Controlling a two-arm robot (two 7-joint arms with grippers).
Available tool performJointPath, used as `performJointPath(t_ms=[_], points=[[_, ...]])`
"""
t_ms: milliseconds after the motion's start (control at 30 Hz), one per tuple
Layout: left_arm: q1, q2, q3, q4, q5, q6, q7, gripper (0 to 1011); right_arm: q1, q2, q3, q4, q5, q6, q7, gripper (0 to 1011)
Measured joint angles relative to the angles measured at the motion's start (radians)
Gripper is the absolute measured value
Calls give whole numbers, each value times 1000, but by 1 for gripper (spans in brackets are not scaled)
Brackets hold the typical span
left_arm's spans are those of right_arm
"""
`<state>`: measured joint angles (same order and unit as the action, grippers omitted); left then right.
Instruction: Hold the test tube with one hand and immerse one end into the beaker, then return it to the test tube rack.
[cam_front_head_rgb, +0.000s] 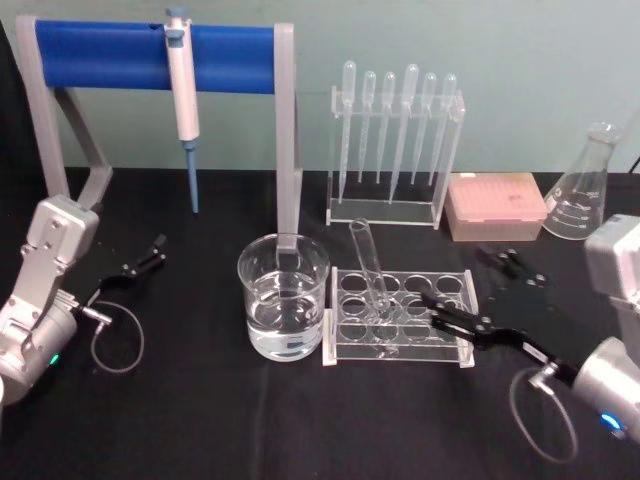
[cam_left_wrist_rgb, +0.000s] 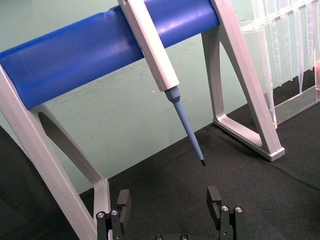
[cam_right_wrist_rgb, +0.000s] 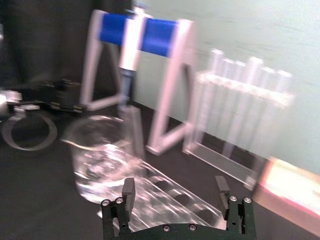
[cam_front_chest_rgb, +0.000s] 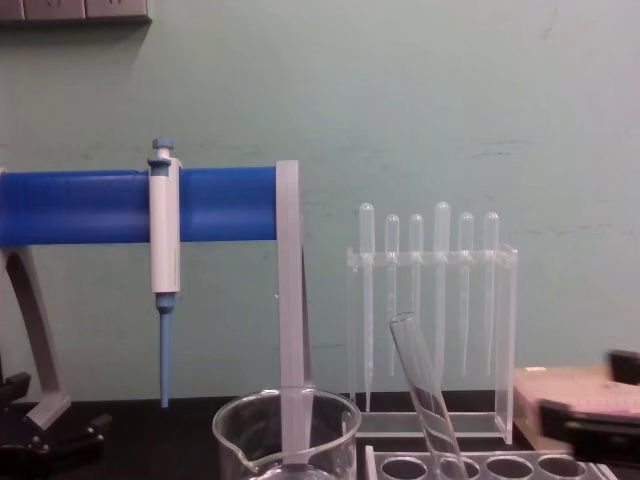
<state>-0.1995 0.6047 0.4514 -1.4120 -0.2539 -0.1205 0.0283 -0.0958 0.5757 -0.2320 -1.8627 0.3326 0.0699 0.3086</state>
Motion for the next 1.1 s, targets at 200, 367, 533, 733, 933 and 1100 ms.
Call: performJointPath(t_ms=[200, 367, 533, 733, 933, 1100], points=[[0, 0, 0, 0, 0, 0, 0, 1000, -47, -31, 70, 51, -37, -37, -97, 1002], [0, 0, 0, 0, 0, 0, 0, 1000, -8, -95, 91, 168, -97, -75, -183, 1002], [0, 0, 0, 0, 0, 0, 0, 1000, 48, -136, 71, 254, -167, -71, -236, 1002], [0, 0, 0, 0, 0, 0, 0, 1000, 83, -177, 52, 309, -234, -90, -281, 1002], [0, 0, 0, 0, 0, 0, 0, 1000, 84, -177, 51, 310, -236, -92, -284, 1002], [0, 0, 0, 0, 0, 0, 0, 1000, 82, -174, 51, 306, -230, -89, -278, 1002]])
